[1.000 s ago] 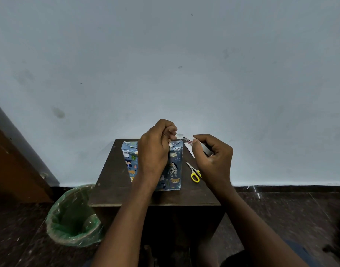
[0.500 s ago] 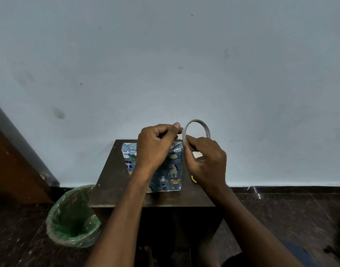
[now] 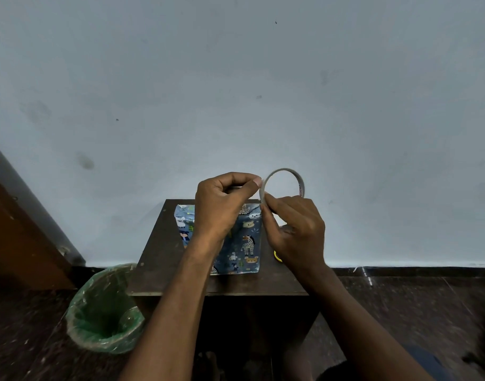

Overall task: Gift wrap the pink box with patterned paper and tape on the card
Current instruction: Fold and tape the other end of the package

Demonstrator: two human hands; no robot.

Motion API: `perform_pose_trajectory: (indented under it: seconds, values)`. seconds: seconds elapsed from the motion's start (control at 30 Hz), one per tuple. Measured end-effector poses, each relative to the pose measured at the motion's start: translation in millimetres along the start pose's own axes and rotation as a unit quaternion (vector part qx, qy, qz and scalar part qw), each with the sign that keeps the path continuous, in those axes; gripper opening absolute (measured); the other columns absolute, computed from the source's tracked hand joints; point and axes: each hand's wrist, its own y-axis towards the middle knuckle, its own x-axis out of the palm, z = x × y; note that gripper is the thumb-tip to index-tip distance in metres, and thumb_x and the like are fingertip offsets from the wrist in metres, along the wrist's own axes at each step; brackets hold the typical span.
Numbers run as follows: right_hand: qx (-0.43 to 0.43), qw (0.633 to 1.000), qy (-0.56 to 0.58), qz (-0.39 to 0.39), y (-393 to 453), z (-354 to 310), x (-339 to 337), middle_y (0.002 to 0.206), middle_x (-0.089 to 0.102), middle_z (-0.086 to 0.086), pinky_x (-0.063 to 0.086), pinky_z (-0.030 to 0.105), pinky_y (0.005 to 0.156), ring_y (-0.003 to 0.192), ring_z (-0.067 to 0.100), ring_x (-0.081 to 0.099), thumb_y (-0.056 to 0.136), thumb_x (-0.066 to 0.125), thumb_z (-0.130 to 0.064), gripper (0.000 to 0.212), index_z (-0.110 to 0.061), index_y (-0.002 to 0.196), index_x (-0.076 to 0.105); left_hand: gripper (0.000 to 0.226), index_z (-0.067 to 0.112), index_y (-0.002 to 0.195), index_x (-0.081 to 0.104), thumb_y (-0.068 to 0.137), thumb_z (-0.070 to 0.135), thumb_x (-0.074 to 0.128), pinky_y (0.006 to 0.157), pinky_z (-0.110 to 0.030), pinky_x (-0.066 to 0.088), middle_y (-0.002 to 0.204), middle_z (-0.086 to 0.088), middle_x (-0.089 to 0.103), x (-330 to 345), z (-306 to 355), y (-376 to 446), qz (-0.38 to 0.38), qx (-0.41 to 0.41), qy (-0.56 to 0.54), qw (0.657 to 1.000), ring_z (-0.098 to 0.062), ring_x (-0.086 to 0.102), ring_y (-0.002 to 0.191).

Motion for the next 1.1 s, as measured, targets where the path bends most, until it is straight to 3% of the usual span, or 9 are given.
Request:
perform_pose_trajectory:
  seconds: [0.3, 0.43, 0.63, 0.73, 0.77, 0.83, 0.93, 1.0, 1.1]
  values:
    - [0.098, 0.988, 0.119, -0.033, 7.8, -10.9, -4.8, 0.069, 0.067, -0.001, 0.047, 0.03, 0.06, 0.062, 0.018, 0.06, 0.089, 0.075, -0.008, 0.005, -0.01, 0.091, 0.079, 0.003, 0.028, 0.092, 0.084, 0.092, 0.031, 0.082, 0.089, -0.05, 0.062, 0.084, -0.005, 0.08, 5.2, -7.9, 2.5, 0.017, 0.001, 0.034, 0.999, -0.033, 0.076, 0.087]
    - [0.192, 0.959, 0.2, -0.062, 13.2, -16.8, -6.1, 0.058, 0.054, 0.0, 0.039, 0.026, 0.052, 0.052, 0.012, 0.046, 0.091, 0.075, -0.01, 0.008, -0.012, 0.083, 0.076, 0.004, 0.023, 0.093, 0.081, 0.096, 0.023, 0.079, 0.086, -0.035, 0.06, 0.088, 0.007, 0.08, 3.6, -11.1, 5.2, 0.021, 0.022, 0.035, 0.999, -0.01, 0.074, 0.087]
    - [0.261, 0.946, 0.184, -0.057, 11.2, -18.1, 0.4, 0.054, 0.053, -0.005, 0.04, 0.026, 0.052, 0.049, 0.01, 0.045, 0.091, 0.077, -0.013, 0.014, -0.017, 0.077, 0.073, 0.006, 0.018, 0.099, 0.076, 0.102, 0.019, 0.071, 0.089, -0.036, 0.059, 0.094, 0.006, 0.083, 3.5, -10.0, 2.9, -0.025, 0.042, 0.051, 0.997, -0.011, 0.077, 0.098]
    - [0.285, 0.94, 0.176, -0.071, 12.0, -15.5, 0.9, 0.052, 0.056, 0.0, 0.046, 0.028, 0.058, 0.051, 0.023, 0.053, 0.093, 0.076, -0.019, 0.018, -0.018, 0.075, 0.073, 0.007, 0.022, 0.103, 0.073, 0.105, 0.026, 0.068, 0.069, -0.035, 0.055, 0.092, 0.007, 0.083, 3.5, -7.0, 1.1, -0.015, 0.037, 0.047, 0.998, -0.007, 0.07, 0.066]
    - [0.294, 0.935, 0.184, -0.076, 11.8, -14.4, 0.5, 0.053, 0.058, 0.001, 0.048, 0.029, 0.059, 0.053, 0.025, 0.056, 0.093, 0.075, -0.02, 0.018, -0.019, 0.075, 0.075, 0.007, 0.023, 0.104, 0.072, 0.105, 0.028, 0.067, 0.058, -0.031, 0.047, 0.091, 0.008, 0.083, 3.3, -6.6, 0.5, -0.015, 0.039, 0.057, 0.998, -0.006, 0.055, 0.049]
    - [0.307, 0.93, 0.188, -0.077, 10.5, -13.6, 0.2, 0.055, 0.063, 0.001, 0.052, 0.034, 0.059, 0.054, 0.026, 0.06, 0.094, 0.075, -0.022, 0.017, -0.021, 0.077, 0.077, 0.006, 0.026, 0.106, 0.071, 0.105, 0.031, 0.068, 0.055, -0.025, 0.038, 0.09, 0.008, 0.083, 2.8, -7.7, 0.9, -0.027, 0.04, 0.074, 0.996, -0.006, 0.037, 0.041]
    - [0.326, 0.924, 0.186, -0.068, 8.9, -14.6, 1.0, 0.056, 0.064, 0.003, 0.054, 0.044, 0.059, 0.054, 0.028, 0.063, 0.095, 0.073, -0.028, 0.021, -0.024, 0.075, 0.076, 0.016, 0.032, 0.109, 0.071, 0.095, 0.03, 0.08, 0.074, -0.042, 0.059, 0.089, 0.008, 0.082, 2.8, -8.9, 2.3, -0.06, 0.027, 0.091, 0.994, -0.012, 0.073, 0.068]
    - [0.345, 0.917, 0.191, -0.061, 8.9, -15.1, 1.1, 0.058, 0.067, -0.001, 0.056, 0.045, 0.059, 0.056, 0.026, 0.066, 0.096, 0.073, -0.033, 0.022, -0.024, 0.076, 0.076, 0.026, 0.035, 0.109, 0.072, 0.089, 0.03, 0.086, 0.084, -0.055, 0.061, 0.09, 0.011, 0.082, 3.1, -9.6, 2.5, -0.064, 0.017, 0.108, 0.992, -0.025, 0.078, 0.08]
    - [0.347, 0.912, 0.208, -0.064, 8.6, -17.1, -0.8, 0.066, 0.073, -0.006, 0.059, 0.043, 0.062, 0.061, 0.02, 0.07, 0.095, 0.075, -0.028, 0.014, -0.023, 0.082, 0.079, 0.027, 0.035, 0.108, 0.072, 0.087, 0.027, 0.087, 0.084, -0.056, 0.062, 0.088, 0.011, 0.082, 3.7, -12.1, 3.8, -0.049, 0.019, 0.113, 0.992, -0.021, 0.079, 0.08]
